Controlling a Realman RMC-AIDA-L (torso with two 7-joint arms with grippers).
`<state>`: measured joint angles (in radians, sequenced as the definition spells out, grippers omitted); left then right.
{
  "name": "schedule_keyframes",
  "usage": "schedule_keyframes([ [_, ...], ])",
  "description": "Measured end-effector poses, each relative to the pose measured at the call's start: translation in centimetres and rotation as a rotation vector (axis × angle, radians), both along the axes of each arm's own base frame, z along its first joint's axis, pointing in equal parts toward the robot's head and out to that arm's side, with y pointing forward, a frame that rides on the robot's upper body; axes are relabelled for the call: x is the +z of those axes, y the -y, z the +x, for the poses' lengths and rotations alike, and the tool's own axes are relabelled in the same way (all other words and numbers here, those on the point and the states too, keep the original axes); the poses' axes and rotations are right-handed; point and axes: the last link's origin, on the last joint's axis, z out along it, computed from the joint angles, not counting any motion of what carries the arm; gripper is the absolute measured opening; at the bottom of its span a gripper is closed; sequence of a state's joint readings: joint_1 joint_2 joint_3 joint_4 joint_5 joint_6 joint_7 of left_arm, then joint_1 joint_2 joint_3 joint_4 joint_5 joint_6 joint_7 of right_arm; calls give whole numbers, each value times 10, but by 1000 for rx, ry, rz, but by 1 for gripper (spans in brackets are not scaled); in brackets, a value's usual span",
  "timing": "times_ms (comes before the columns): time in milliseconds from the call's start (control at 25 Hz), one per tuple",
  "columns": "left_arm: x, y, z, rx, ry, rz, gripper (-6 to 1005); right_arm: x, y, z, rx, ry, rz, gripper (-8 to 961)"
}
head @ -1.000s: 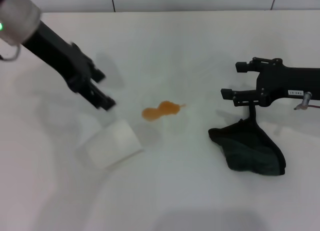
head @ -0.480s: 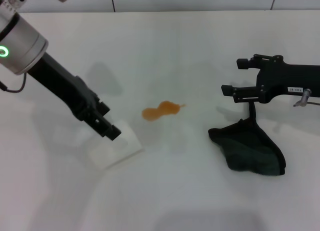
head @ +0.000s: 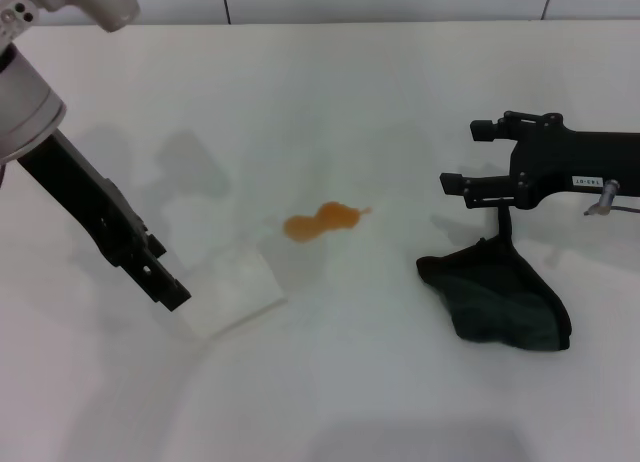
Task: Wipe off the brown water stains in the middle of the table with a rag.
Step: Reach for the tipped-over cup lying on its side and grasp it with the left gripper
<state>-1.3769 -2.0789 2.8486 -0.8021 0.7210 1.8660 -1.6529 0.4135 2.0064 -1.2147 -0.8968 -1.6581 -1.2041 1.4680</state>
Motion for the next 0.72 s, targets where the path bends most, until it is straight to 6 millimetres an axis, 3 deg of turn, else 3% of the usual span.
schedule_keyframes([
  [240,-4,-4,-7,-10,-41,12,859,-1,2,2,-8,-1,-4,869],
  [720,-30,-10,-14,-66,-77,-3,858,-4,4,6,-23,-6,-11,870],
])
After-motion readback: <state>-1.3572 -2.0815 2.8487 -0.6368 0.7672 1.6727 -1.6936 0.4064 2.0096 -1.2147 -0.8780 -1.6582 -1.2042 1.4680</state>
